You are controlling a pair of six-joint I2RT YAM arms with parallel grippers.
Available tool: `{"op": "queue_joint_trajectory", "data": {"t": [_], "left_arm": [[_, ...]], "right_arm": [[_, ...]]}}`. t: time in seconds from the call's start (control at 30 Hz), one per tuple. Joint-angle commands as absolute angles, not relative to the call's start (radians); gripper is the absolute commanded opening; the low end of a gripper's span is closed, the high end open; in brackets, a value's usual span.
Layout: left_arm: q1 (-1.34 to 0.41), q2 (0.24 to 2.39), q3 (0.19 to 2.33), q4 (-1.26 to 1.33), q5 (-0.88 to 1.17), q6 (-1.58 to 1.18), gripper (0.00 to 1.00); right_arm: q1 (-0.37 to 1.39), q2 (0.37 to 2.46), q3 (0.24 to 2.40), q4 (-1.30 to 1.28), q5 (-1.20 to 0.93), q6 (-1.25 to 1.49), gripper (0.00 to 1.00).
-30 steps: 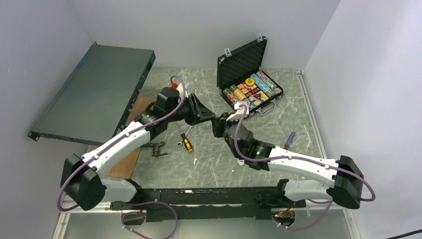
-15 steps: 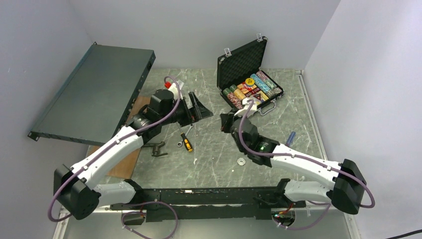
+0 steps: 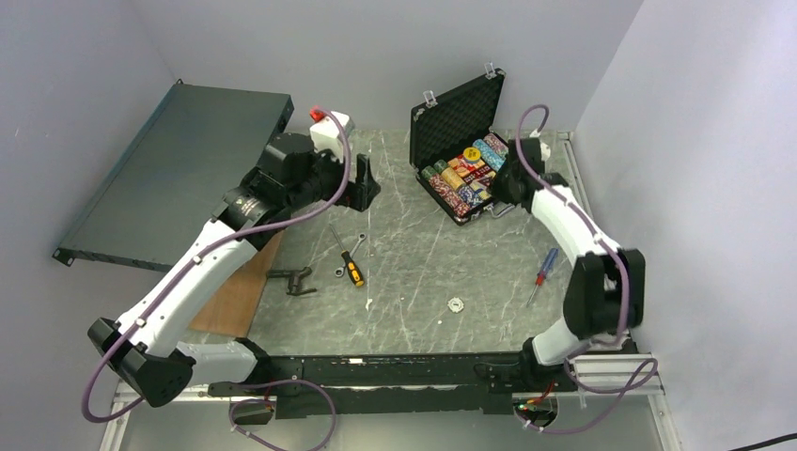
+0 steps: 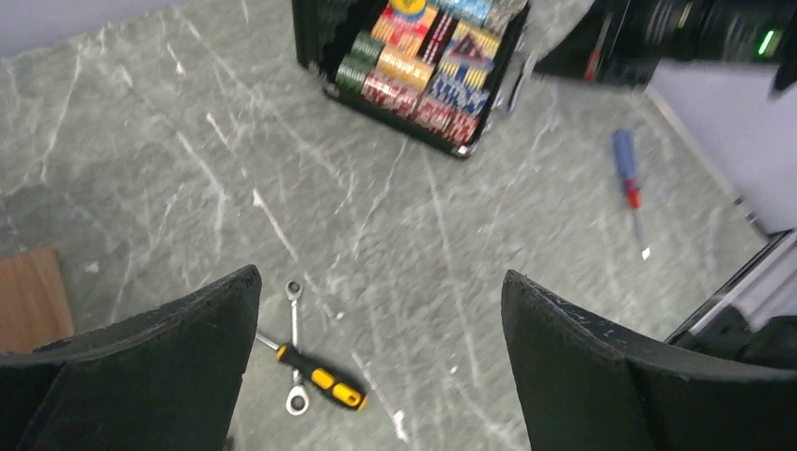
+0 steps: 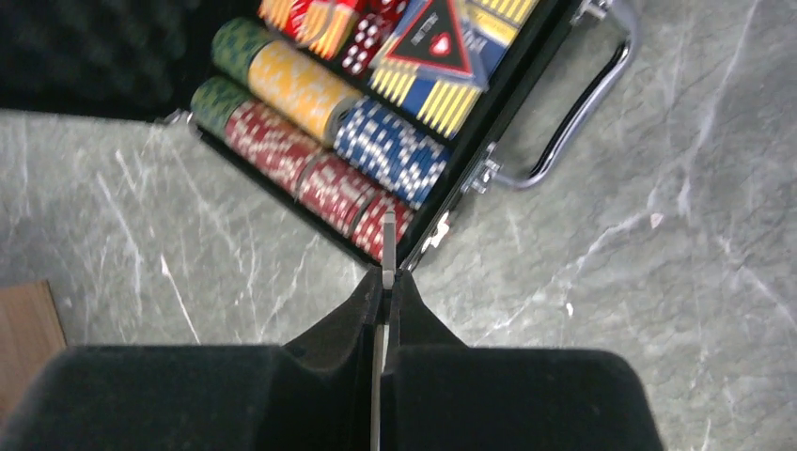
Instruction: Pack up texas hold em set
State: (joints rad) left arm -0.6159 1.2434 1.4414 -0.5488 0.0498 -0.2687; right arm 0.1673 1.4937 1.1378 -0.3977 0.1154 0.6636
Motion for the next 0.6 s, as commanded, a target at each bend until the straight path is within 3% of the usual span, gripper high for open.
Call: {"op": "queue_joint_trajectory", "data": {"t": [0.0, 0.27, 0.57], "left_arm": [[-0.615, 1.229, 1.298, -0.525, 0.062, -0.107, 0.97], [-0.655, 1.161, 1.166, -0.396, 0.228, -0.109, 0.97], [-0.78, 1.199, 1.16, -0.397, 0.224, -0.084, 0.99]], "right_arm": [[0.085, 1.668, 1.334, -0.618, 0.037, 0.707, 0.0], [0.005, 1.902, 1.575, -0.677, 0.151, 0.815, 0.0], [-0.046, 2.055, 1.783, -0.724, 0.208, 0.855, 0.0]]}}
